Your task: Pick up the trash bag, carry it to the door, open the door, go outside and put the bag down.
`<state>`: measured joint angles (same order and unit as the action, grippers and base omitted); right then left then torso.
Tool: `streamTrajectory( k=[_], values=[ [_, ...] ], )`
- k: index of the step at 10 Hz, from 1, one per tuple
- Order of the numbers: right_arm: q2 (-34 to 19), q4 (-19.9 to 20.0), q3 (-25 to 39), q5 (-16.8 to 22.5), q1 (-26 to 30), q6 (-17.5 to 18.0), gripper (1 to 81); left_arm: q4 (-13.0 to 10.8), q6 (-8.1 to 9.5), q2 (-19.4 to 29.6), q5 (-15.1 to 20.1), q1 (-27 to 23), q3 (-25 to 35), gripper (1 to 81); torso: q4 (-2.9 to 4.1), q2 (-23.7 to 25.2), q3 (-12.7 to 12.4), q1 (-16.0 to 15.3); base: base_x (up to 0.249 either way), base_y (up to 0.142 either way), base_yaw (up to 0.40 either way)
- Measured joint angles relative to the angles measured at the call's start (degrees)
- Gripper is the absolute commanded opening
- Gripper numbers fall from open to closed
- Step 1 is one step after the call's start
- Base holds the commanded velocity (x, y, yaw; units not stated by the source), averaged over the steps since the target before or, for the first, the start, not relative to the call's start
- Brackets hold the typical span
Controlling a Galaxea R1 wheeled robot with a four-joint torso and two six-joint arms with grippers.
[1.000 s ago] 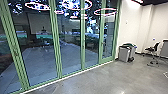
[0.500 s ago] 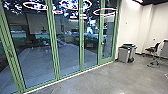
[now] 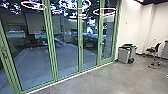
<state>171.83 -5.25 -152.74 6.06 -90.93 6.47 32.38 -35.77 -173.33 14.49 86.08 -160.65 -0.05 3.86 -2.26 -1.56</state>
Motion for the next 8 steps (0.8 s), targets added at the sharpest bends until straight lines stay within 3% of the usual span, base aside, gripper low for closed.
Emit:
streamTrajectory(
  k=[8],
  values=[
    [0.0, -0.12, 0.0, 0.0, 0.0, 0.0, 81.1, 0.02, 0.02, 0.0, 0.0, 0.0, 0.0, 1.0, 0.0, 0.0, 0.0, 0.0, 0.145, -0.073, 0.0]
  ],
)
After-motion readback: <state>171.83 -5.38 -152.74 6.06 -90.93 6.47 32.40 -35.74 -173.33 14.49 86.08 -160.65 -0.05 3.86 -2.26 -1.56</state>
